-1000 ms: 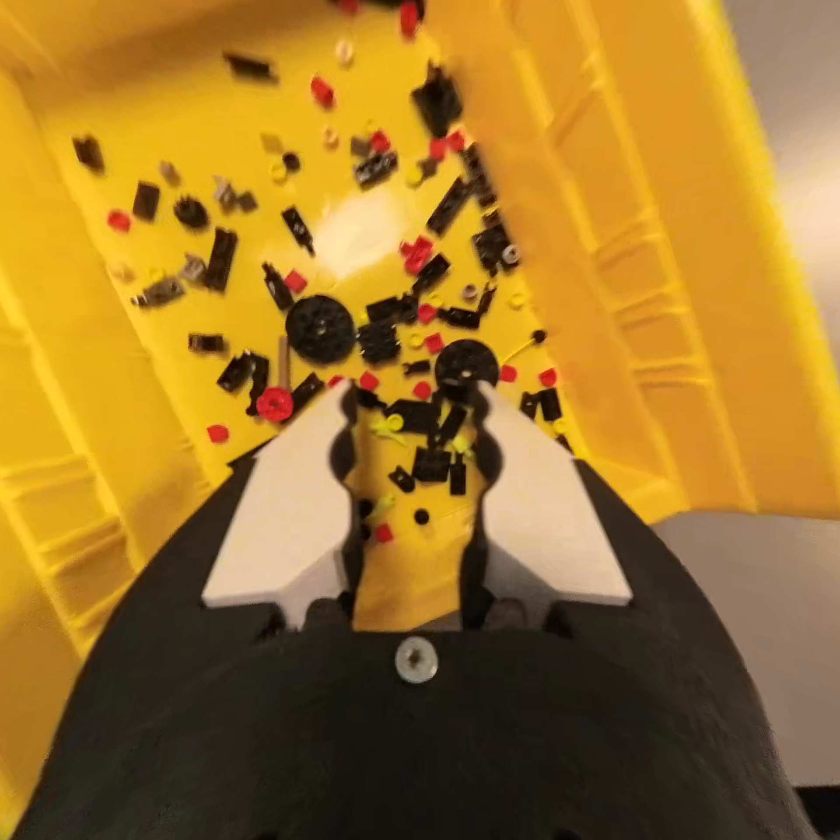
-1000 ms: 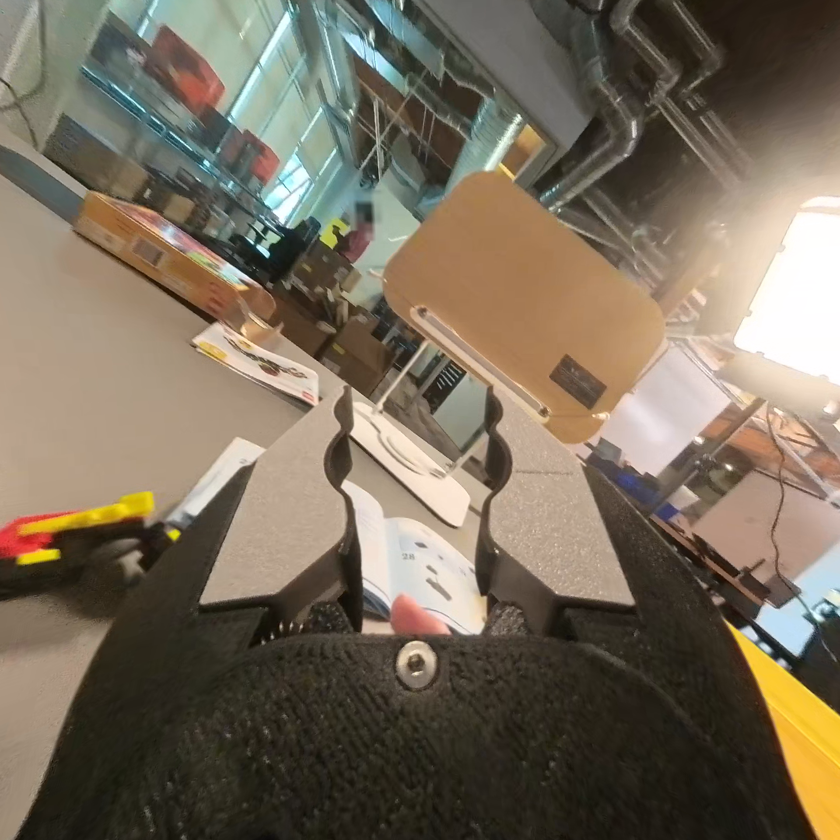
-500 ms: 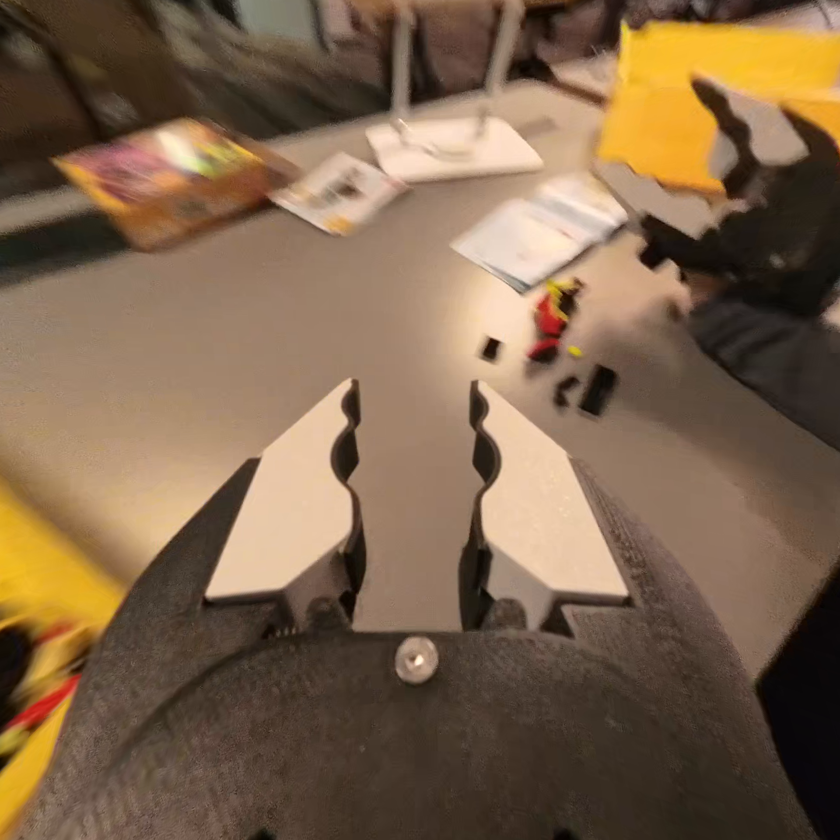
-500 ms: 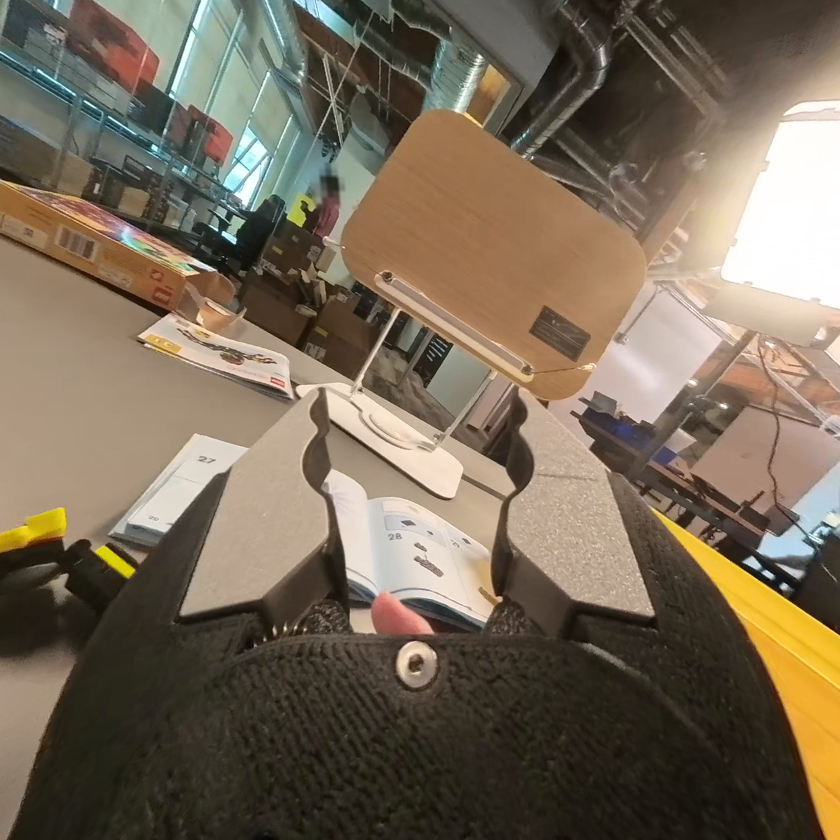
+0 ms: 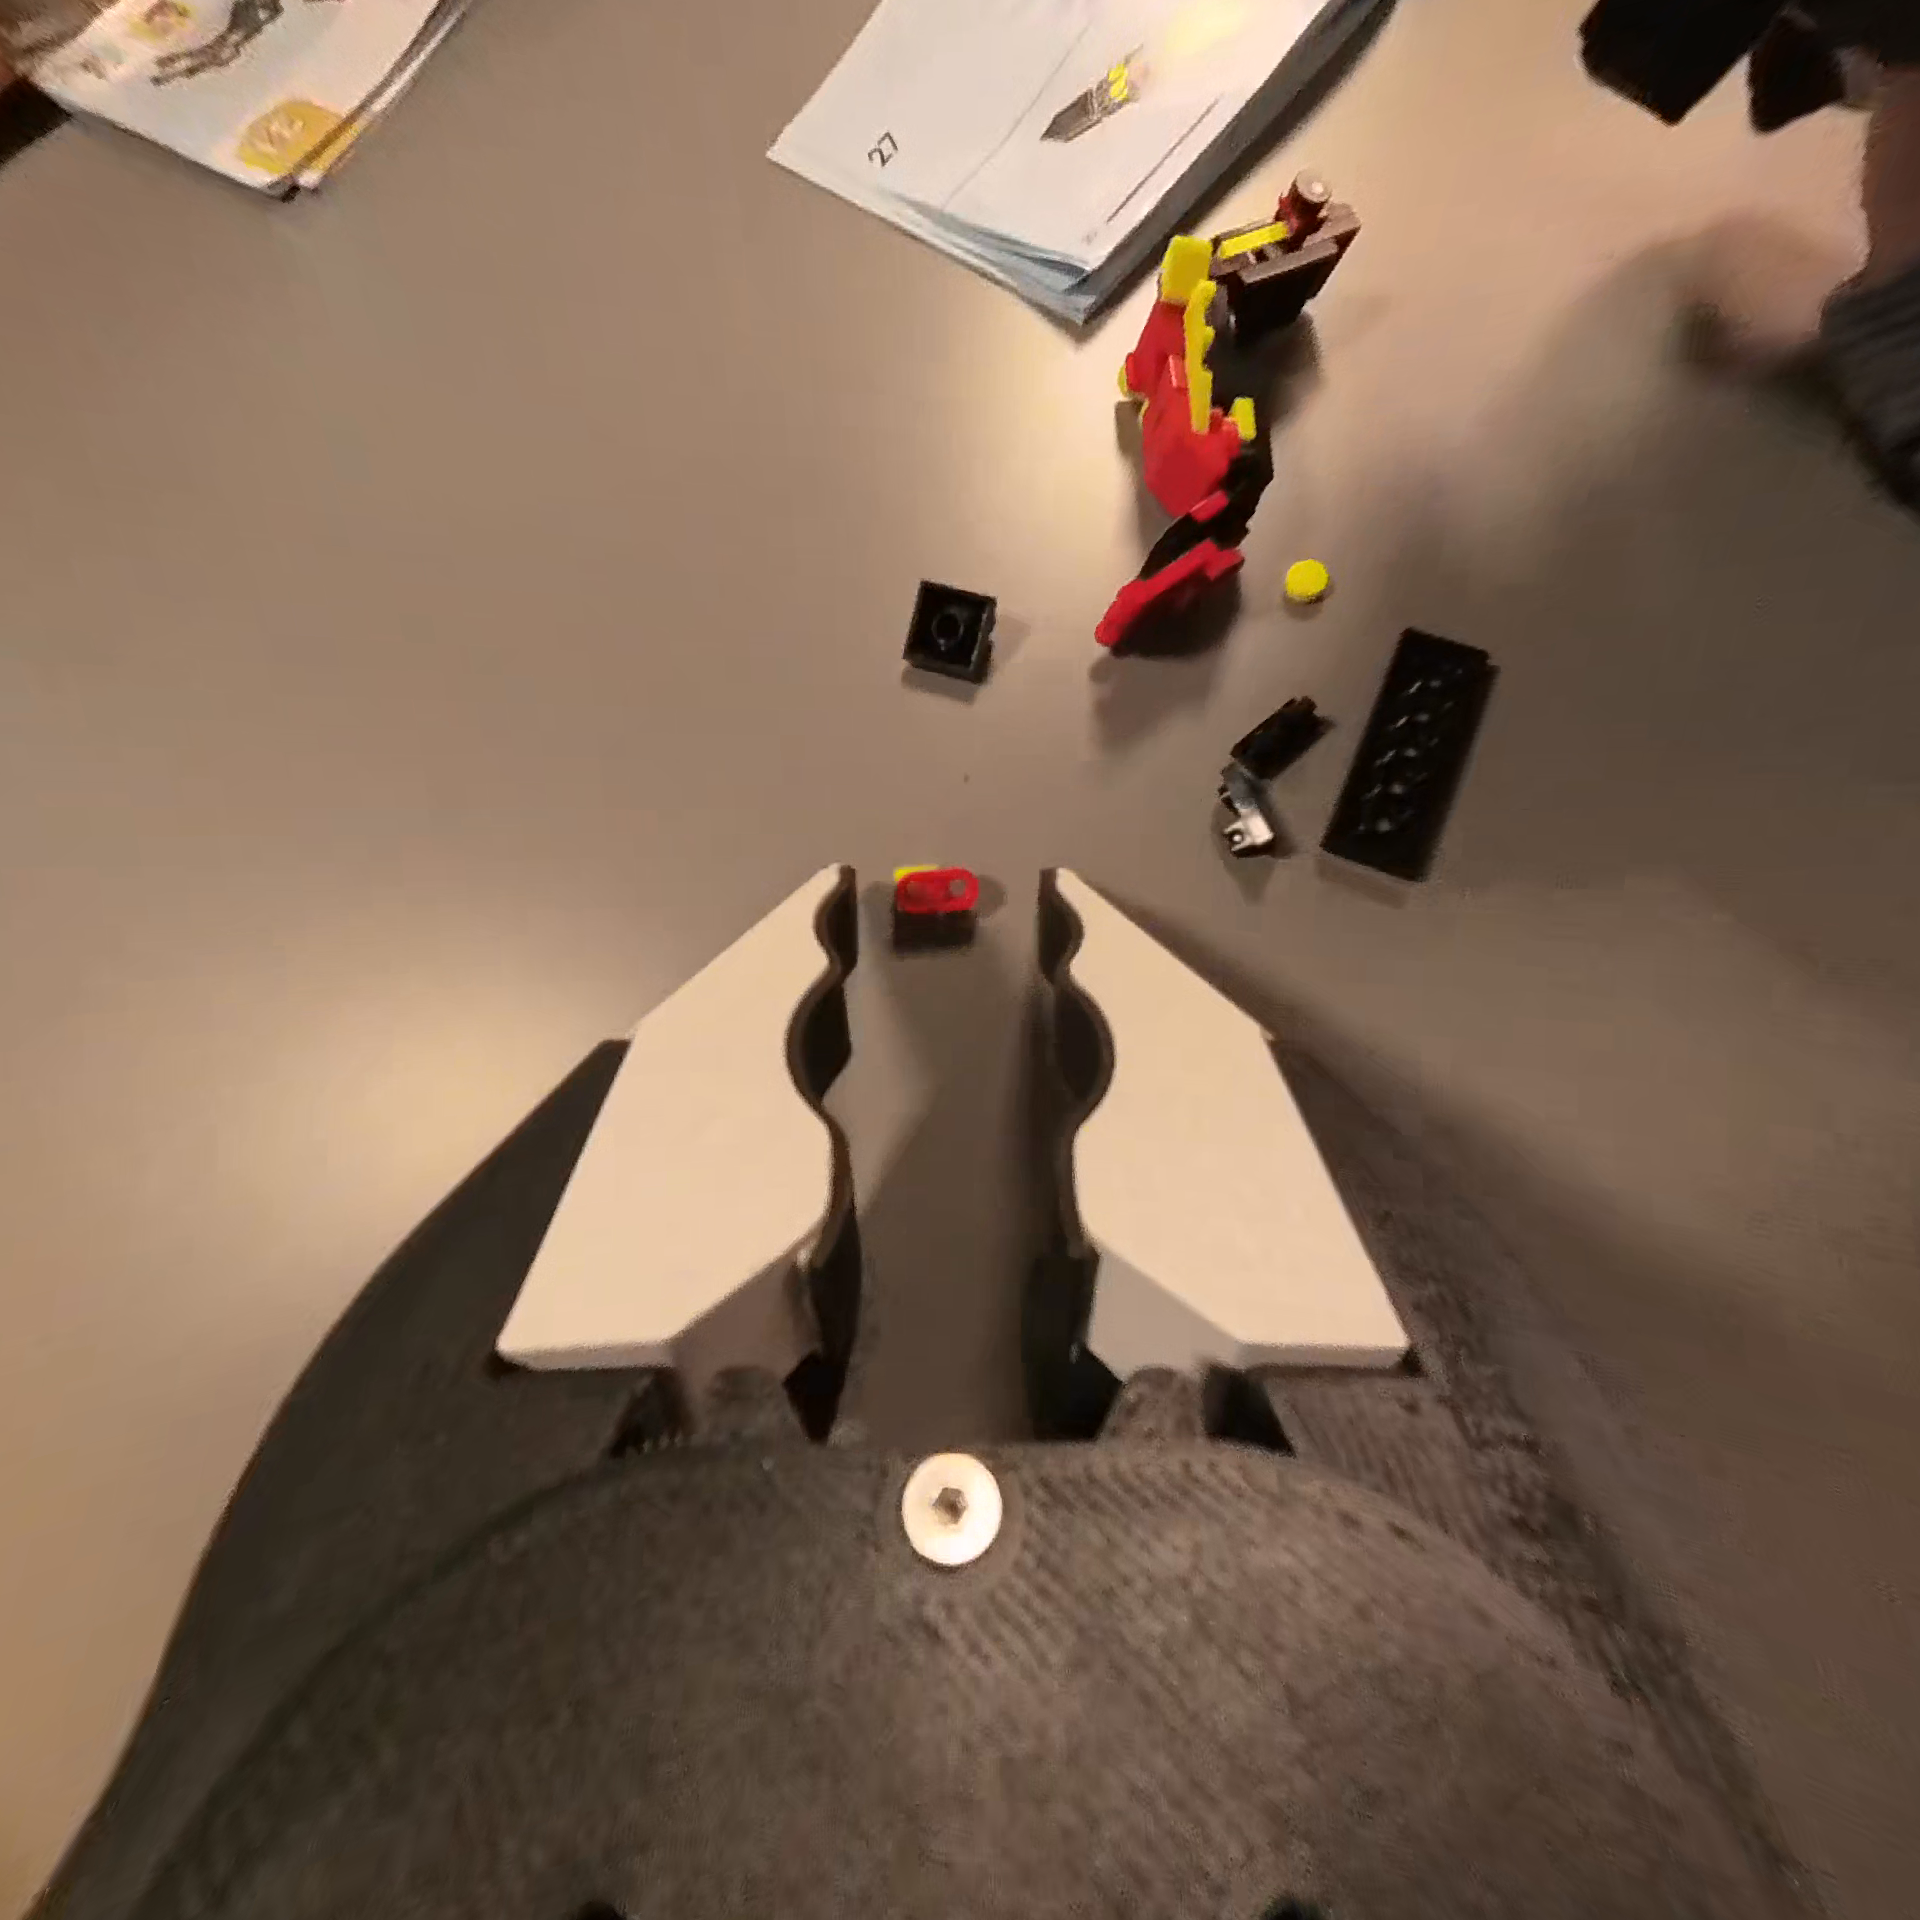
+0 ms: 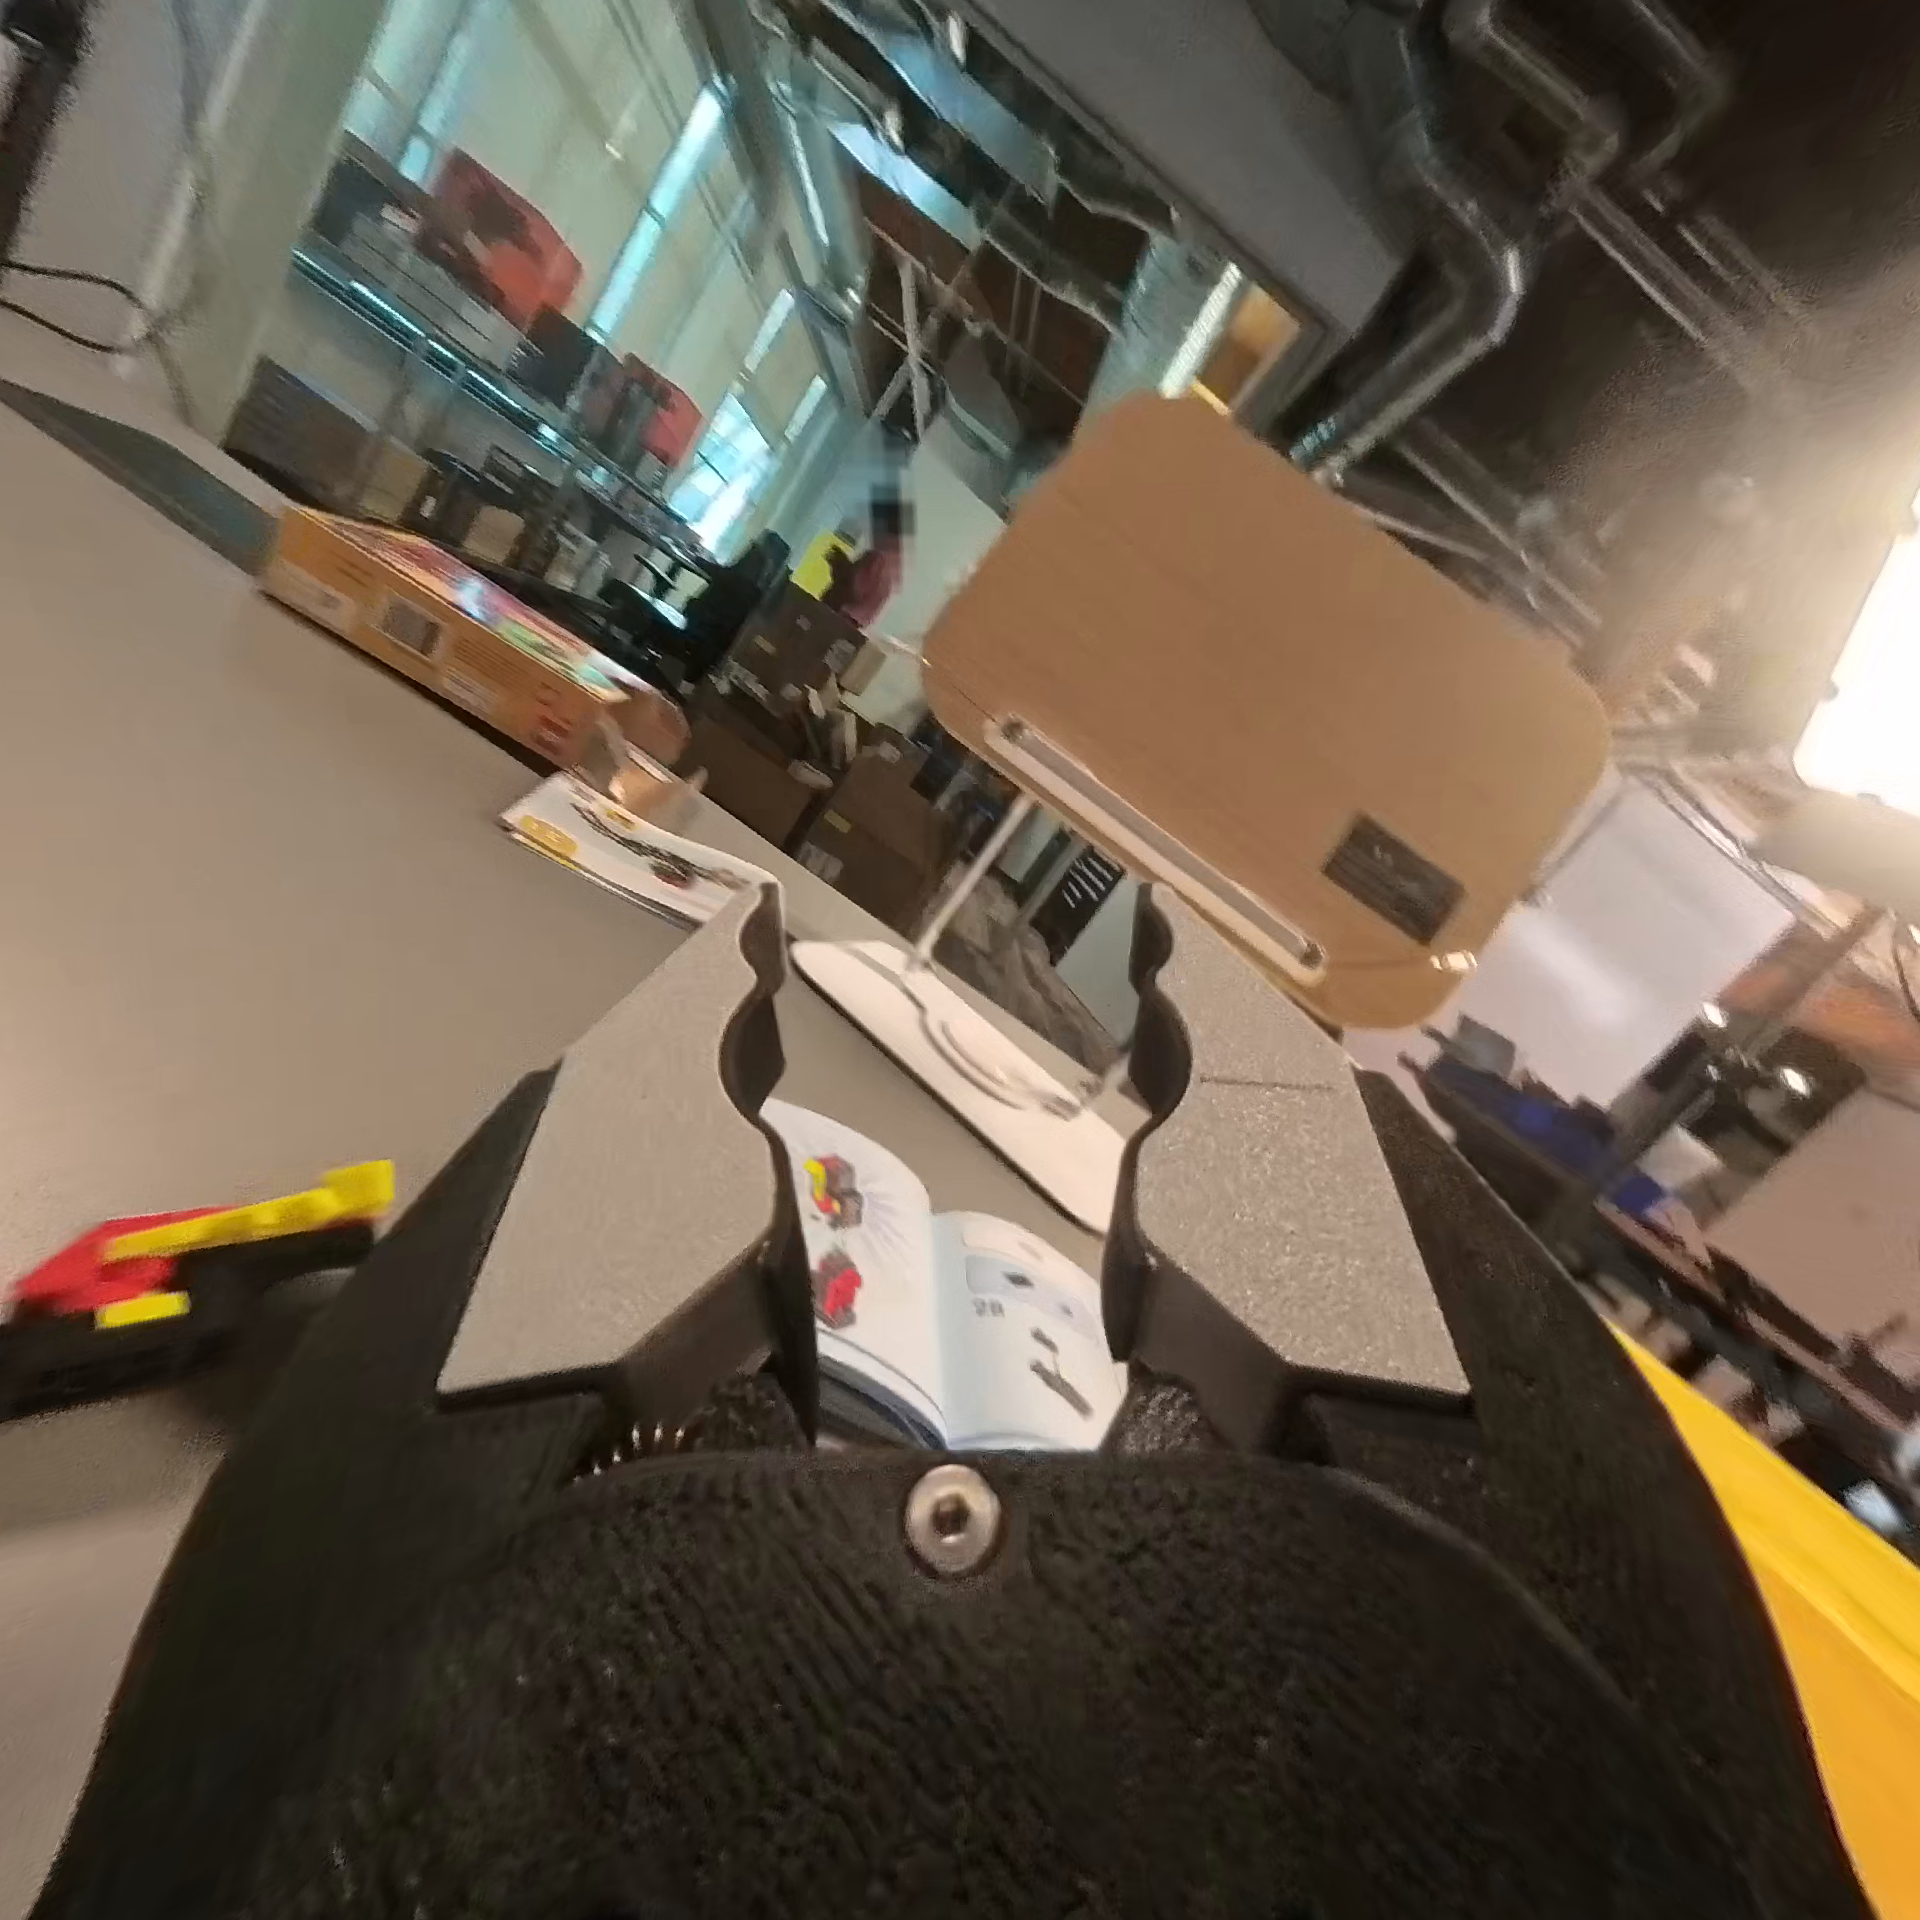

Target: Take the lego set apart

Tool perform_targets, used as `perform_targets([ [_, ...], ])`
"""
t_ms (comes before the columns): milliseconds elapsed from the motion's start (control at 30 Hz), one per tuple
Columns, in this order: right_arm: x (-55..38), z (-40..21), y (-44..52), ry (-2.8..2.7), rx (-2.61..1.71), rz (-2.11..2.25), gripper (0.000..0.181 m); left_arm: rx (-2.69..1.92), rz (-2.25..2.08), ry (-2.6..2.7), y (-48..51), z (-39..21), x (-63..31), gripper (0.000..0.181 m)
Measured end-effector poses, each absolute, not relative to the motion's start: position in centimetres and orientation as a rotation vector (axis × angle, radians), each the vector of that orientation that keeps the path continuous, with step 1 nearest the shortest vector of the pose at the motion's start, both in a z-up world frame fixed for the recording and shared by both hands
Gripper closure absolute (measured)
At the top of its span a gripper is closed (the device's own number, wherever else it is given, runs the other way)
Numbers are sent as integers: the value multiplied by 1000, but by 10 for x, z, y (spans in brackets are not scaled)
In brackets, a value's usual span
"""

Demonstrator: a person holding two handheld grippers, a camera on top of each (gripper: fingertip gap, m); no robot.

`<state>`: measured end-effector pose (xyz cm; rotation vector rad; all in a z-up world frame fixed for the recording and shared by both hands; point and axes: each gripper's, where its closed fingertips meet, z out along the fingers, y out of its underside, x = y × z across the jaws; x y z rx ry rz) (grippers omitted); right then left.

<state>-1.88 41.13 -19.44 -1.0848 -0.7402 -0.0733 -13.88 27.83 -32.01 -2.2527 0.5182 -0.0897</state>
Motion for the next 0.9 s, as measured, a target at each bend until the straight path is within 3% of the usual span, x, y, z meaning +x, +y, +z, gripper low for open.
perform_targets([
  [100,-50,-195,384,-900,-966,-13,118,-2261,-112,557,280,-321,-138,167],
  [233,-98,-218,329,-1224,-769,96,126,-2209,-150,523,286,-314,-147,166],
  [333,-119,-226,274,-1372,-665,372,145,-2002,-602,376,283,-273,-131,166],
  [567,-130,-232,252,-1430,-689,499,156,-1680,-1489,235,254,-215,-125,167],
  [900,-131,-221,244,-1372,-706,639,169,-1632,-1722,209,245,-218,-121,167],
])
